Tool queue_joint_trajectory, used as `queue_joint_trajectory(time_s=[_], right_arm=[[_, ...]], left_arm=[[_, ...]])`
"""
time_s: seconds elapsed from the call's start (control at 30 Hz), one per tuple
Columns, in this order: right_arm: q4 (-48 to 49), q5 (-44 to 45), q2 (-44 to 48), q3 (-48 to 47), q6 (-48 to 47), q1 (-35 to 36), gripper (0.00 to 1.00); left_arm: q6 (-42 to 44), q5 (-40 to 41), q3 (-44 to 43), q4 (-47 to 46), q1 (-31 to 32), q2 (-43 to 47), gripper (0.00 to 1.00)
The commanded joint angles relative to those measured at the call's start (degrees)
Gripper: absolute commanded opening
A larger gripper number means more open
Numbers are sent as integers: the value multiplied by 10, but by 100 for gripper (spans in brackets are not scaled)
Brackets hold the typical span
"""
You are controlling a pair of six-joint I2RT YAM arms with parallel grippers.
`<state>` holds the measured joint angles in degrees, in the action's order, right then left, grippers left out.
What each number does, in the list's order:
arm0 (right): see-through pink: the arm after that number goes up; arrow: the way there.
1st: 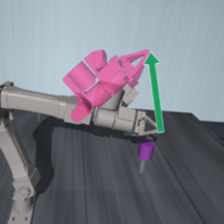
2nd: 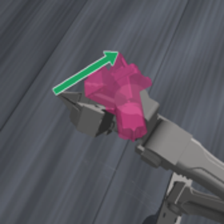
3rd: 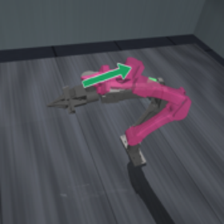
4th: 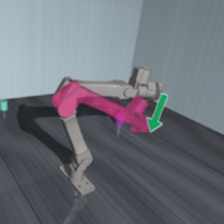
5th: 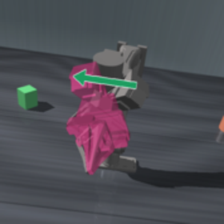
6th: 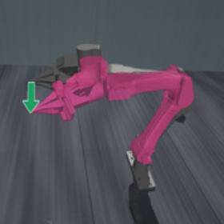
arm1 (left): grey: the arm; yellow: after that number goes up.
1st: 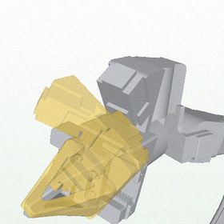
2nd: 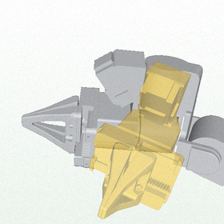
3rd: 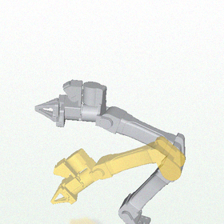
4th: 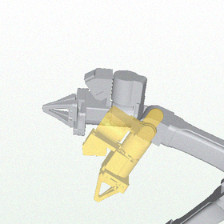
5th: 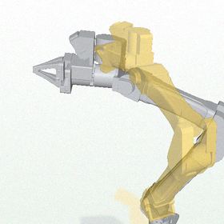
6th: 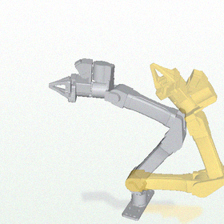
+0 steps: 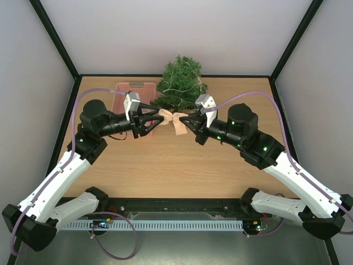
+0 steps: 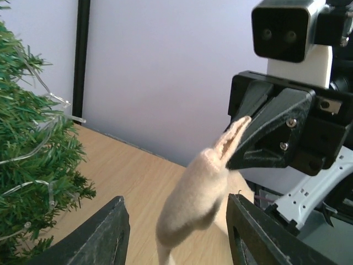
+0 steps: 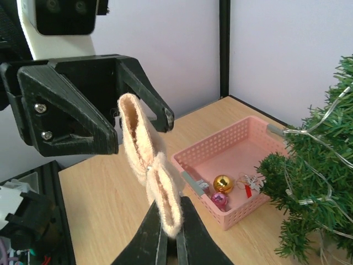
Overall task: Decorate the small christmas tree
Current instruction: Place the decoration item on the Christmas tree.
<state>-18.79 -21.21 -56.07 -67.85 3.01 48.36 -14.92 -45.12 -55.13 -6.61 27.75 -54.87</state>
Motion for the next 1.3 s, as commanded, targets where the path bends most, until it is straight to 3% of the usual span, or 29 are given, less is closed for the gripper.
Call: queue_joint_trajectory(time_s=[0.0, 0.2, 0.53, 0.8, 0.93, 1.27], right_arm=[[21, -39, 7, 4, 14, -2, 2], [26, -32, 9, 15, 20, -2, 2], [102, 216, 128, 129, 92, -2, 61], [133, 258, 205, 163, 91, -2, 100], [128, 259, 209, 164, 91, -2, 98], [127, 258, 220, 173, 84, -2, 98]], left_arm=[[40, -40, -11, 19, 4, 6, 45], [20, -67, -6, -23, 4, 4, 4], [-63, 14, 15, -103, 18, -47, 2], [-108, 114, -38, -103, 43, -135, 2], [-116, 156, -52, -114, 43, -170, 2], [-138, 174, -73, -153, 37, -231, 2]])
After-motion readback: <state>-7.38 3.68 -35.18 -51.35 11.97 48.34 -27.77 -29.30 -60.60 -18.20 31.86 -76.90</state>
